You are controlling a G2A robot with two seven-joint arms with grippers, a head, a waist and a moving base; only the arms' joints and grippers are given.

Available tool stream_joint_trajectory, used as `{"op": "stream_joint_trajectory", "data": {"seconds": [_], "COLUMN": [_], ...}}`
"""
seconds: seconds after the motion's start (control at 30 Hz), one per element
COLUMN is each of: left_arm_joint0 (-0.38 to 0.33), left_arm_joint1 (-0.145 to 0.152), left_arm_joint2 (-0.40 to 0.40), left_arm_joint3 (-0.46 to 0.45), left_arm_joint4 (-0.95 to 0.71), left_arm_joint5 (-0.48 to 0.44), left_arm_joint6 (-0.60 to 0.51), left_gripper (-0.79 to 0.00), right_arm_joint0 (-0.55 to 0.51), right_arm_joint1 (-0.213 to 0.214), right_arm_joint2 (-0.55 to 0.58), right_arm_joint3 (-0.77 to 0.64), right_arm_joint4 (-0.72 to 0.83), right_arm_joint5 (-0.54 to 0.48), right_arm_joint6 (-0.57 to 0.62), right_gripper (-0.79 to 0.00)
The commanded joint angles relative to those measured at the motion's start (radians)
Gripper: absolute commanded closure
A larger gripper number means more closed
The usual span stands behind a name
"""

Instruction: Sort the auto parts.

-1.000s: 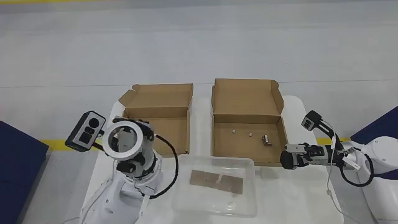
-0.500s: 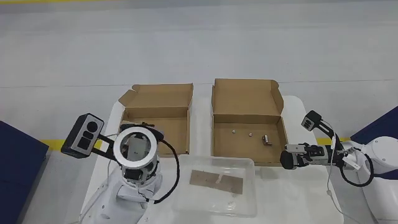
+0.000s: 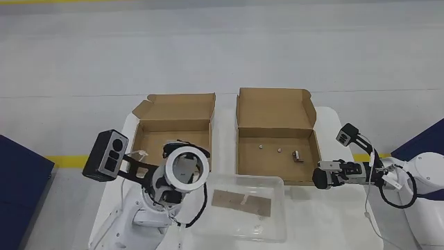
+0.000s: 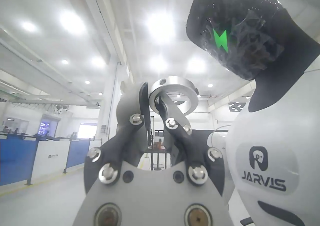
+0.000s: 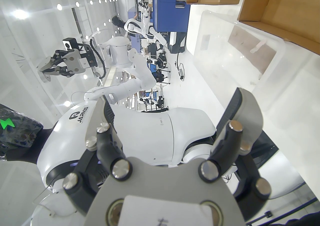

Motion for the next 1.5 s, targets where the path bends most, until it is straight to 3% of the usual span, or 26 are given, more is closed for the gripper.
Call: {"op": "stream_joint_trajectory", "data": {"seconds": [0.0, 0.57, 1.13, 1.47], "left_arm_joint0": [0.001, 0.017, 0.044, 0.054], "left_arm_joint1": [-0.004, -0.027, -0.043, -0.056], "left_arm_joint2": [0.001, 0.007, -0.046, -0.035], "left_arm_joint3": [-0.008, -0.066, -0.068, -0.074], "left_arm_joint4": [-0.012, -0.132, -0.026, -0.081], "left_arm_joint5": [0.006, 0.056, 0.082, 0.069], "left_arm_joint6": [0.004, 0.021, -0.099, -0.09], "left_gripper": [0.0, 0.0, 0.0, 0.0], "right_arm_joint0": [0.0, 0.0, 0.0, 0.0], "right_arm_joint1": [0.0, 0.0, 0.0, 0.0], "right_arm_joint2": [0.0, 0.0, 0.0, 0.0], "right_arm_joint3": [0.0, 0.0, 0.0, 0.0], "right_arm_joint4": [0.0, 0.0, 0.0, 0.0], "right_arm_joint5": [0.0, 0.0, 0.0, 0.0], "right_arm_joint6": [0.0, 0.0, 0.0, 0.0], "right_gripper": [-0.785, -0.785, -0.785, -0.785]}}
